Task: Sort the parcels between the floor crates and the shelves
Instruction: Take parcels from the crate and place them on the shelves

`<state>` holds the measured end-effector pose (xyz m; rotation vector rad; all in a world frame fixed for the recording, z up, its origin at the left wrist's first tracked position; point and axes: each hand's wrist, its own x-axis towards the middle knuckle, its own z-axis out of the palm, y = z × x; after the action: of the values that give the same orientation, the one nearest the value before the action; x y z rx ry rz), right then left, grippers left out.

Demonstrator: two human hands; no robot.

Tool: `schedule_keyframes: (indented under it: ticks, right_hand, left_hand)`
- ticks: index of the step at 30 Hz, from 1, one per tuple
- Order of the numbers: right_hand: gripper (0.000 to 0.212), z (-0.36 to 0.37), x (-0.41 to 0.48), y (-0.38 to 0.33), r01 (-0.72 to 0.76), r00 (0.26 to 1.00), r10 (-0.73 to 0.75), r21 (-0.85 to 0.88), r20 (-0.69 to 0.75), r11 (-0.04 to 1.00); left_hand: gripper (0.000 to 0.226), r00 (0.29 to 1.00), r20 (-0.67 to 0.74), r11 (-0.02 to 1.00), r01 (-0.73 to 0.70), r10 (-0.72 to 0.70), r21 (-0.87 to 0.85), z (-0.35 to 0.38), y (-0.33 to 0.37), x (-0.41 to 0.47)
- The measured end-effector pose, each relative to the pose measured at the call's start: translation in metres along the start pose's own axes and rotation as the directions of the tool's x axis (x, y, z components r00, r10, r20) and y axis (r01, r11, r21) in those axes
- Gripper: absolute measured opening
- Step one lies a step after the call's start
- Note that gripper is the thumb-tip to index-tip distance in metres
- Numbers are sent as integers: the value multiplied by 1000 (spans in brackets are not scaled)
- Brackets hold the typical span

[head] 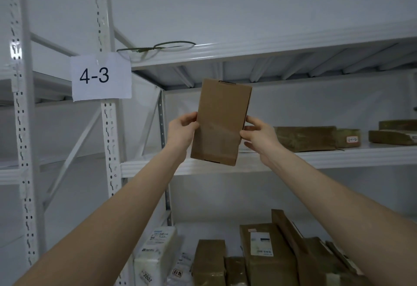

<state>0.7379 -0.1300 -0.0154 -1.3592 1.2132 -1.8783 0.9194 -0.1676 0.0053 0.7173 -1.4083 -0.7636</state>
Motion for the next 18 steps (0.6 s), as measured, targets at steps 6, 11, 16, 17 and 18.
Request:
schedule_keyframes:
  ticks: [6, 11, 16, 17, 18]
  right_hand:
    - [28, -2, -12, -14, -44, 997, 49, 96, -53, 994]
    - [31, -5, -19, -17, -187, 982, 189, 142, 2, 972]
    - [39, -14, -22, -8, -339, 934, 326, 77, 147, 937]
    - [38, -16, -22, -5, -365, 921, 348, 74, 177, 928]
    - [36, -17, -21, -3, -388, 909, 368, 72, 197, 919]
  left_hand:
    - [35, 988, 57, 977, 148, -141, -153, -3, 10, -9]
    - [28, 972, 155, 912, 223, -179, -345, -12, -4, -10]
    - [19, 965, 196, 874, 243, -174, -422, -20, -31, -9]
    - [18, 966, 200, 874, 234, -162, -427, -21, -36, -9]
    - [16, 968, 202, 874, 225, -149, -431, -23, -40, -8]
